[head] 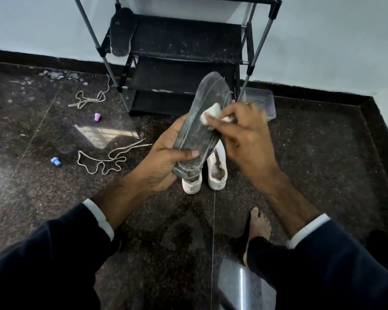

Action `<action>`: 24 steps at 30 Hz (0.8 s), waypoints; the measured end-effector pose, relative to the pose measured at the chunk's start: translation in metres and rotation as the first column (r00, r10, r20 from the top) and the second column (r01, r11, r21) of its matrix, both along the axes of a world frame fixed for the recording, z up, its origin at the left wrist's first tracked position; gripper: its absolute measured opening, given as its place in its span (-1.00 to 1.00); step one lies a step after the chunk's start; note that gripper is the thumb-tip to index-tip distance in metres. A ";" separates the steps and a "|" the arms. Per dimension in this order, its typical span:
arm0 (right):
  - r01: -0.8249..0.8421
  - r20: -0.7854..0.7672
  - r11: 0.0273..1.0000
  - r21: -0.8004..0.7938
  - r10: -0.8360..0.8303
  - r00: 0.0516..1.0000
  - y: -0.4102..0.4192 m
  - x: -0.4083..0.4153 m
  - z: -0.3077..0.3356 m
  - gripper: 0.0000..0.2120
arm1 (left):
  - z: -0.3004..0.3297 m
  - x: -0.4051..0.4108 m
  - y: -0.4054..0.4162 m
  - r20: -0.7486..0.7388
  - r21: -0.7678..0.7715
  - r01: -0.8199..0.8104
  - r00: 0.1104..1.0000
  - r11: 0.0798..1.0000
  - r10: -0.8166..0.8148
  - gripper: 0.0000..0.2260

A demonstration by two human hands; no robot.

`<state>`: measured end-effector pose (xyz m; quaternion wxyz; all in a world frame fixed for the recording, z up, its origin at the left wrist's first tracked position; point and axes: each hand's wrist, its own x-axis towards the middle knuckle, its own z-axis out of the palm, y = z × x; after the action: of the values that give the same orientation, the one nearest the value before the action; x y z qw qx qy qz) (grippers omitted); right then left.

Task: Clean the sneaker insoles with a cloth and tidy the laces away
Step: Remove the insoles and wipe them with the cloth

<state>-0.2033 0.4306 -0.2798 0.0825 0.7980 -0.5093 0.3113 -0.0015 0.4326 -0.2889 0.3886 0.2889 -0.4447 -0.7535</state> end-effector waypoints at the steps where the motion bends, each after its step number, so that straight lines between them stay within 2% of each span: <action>1: -0.078 -0.047 0.997 0.015 0.079 0.996 0.004 0.007 -0.001 -0.62 | -0.001 0.001 -0.001 0.010 -0.004 -0.009 1.000 1.000 0.009 -0.31; 3: -0.144 -0.138 0.989 0.036 0.148 0.979 0.004 0.012 -0.001 -0.57 | -0.002 0.004 -0.004 0.027 -0.001 -0.012 1.000 1.000 0.012 -0.30; 4: -0.113 -0.133 0.993 0.032 0.116 0.984 0.000 0.008 0.001 -0.59 | -0.002 0.005 -0.004 0.029 0.003 -0.002 1.000 1.000 0.002 -0.30; 7: 0.092 0.018 0.996 0.010 -0.092 0.996 -0.008 -0.013 0.005 -0.70 | 0.000 0.001 0.000 0.040 -0.022 0.047 0.998 0.999 -0.046 -0.31; 8: 0.110 0.050 0.994 0.011 -0.110 0.993 -0.007 -0.016 0.005 -0.70 | 0.000 -0.001 0.001 0.047 -0.025 0.057 0.997 0.998 -0.055 -0.31; 10: 0.008 0.050 1.000 0.010 -0.009 0.999 0.000 -0.006 0.002 -0.70 | -0.001 -0.001 0.002 0.053 -0.015 0.053 0.997 0.998 -0.052 -0.32; 13: -0.188 -0.087 0.981 0.050 0.191 0.978 0.007 0.017 0.001 -0.67 | -0.002 0.003 -0.001 0.067 0.002 0.036 0.997 0.999 -0.036 -0.31; 15: -0.140 -0.105 0.989 0.055 0.145 0.984 0.001 0.012 0.005 -0.68 | -0.002 0.005 -0.002 0.085 0.006 0.037 0.996 0.999 -0.037 -0.31; 18: 0.040 0.035 0.999 0.028 -0.041 0.999 -0.007 -0.011 0.007 -0.70 | -0.003 0.001 0.001 0.088 -0.013 0.100 0.991 0.995 -0.098 -0.29; 19: 0.054 0.059 0.998 0.027 -0.055 0.997 -0.006 -0.013 0.005 -0.70 | -0.003 -0.001 0.003 0.086 -0.012 0.115 0.990 0.993 -0.113 -0.29; 21: -0.026 0.041 0.999 0.026 0.025 0.999 0.001 -0.005 0.003 -0.71 | -0.003 -0.001 0.004 0.078 0.004 0.095 0.992 0.995 -0.095 -0.30; 24: -0.180 -0.076 0.983 0.046 0.183 0.980 0.005 0.010 0.006 -0.70 | -0.001 0.003 0.001 0.047 0.012 0.046 0.998 0.999 -0.047 -0.31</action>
<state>-0.1931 0.4361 -0.2742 0.0586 0.8544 -0.4368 0.2752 0.0014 0.4335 -0.2900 0.3587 0.2987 -0.4562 -0.7577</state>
